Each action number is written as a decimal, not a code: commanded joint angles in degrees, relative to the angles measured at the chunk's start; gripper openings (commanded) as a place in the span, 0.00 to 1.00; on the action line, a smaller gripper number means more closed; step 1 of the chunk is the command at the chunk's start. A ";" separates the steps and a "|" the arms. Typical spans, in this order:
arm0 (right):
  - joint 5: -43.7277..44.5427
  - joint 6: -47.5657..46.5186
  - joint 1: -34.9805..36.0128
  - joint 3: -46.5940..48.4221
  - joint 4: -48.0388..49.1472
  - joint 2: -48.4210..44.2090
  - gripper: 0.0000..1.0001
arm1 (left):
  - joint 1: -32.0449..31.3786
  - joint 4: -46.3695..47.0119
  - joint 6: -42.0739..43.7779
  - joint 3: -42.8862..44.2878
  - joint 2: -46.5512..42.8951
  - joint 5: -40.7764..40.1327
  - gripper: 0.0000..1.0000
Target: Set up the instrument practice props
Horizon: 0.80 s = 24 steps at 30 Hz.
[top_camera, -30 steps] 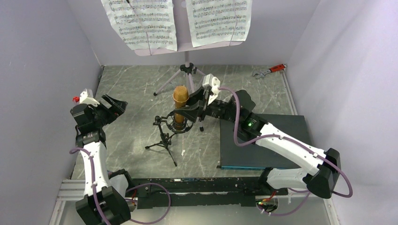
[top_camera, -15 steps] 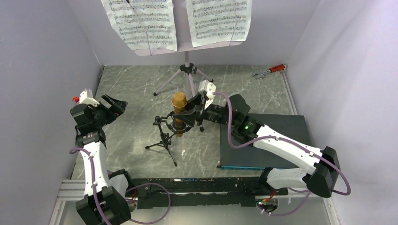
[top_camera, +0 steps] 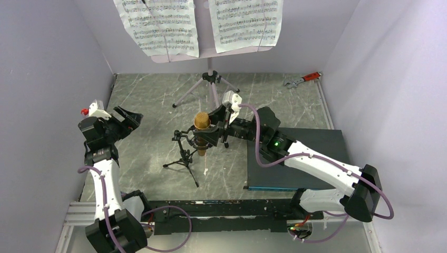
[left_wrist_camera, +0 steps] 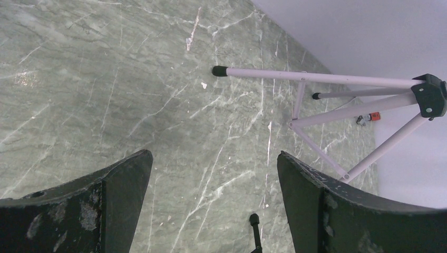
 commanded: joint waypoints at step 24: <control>3.11 4.38 0.21 4.85 1.37 0.98 1.00 | 0.42 3.42 -0.50 -0.46 -0.52 1.49 0.94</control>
